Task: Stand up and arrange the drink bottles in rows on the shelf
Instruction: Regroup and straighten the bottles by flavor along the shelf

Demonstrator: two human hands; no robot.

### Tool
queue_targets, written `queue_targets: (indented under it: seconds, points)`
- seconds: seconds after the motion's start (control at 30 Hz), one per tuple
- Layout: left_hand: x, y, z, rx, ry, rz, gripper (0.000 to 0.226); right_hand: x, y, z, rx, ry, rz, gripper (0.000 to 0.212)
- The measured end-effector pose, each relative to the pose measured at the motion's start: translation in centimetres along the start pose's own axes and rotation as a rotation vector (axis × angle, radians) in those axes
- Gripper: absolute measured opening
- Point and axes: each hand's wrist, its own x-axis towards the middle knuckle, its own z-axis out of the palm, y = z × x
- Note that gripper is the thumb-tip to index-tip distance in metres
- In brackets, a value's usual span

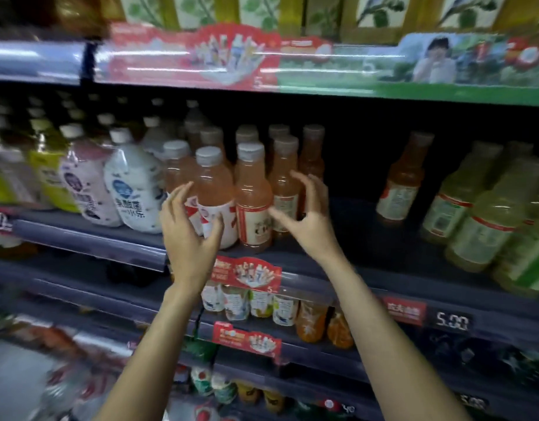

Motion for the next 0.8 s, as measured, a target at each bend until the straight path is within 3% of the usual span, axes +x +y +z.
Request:
queue_targets:
  seconds: [0.1,0.17,0.4,0.63,0.8]
  points:
    - [0.7,0.7,0.4,0.039,-0.126,0.18,0.059,2.2,0.1,1.7,0.154,0.113,0.115,0.054]
    - [0.9,1.6,1.4,0.111,-0.193,0.261,0.067,2.7,0.4,2.4,0.221,0.16,0.134,0.058]
    - [0.6,2.7,4.9,0.335,-0.253,0.288,0.09,3.7,1.6,2.0,0.276,-0.004,0.333,0.071]
    - [-0.1,2.5,6.3,0.106,-0.159,0.235,0.085,0.9,1.9,-1.4,0.234,0.029,0.255,0.065]
    - [-1.0,3.2,7.2,-0.063,-0.149,0.151,0.084,-0.8,3.3,-6.2,0.118,0.167,0.223,0.061]
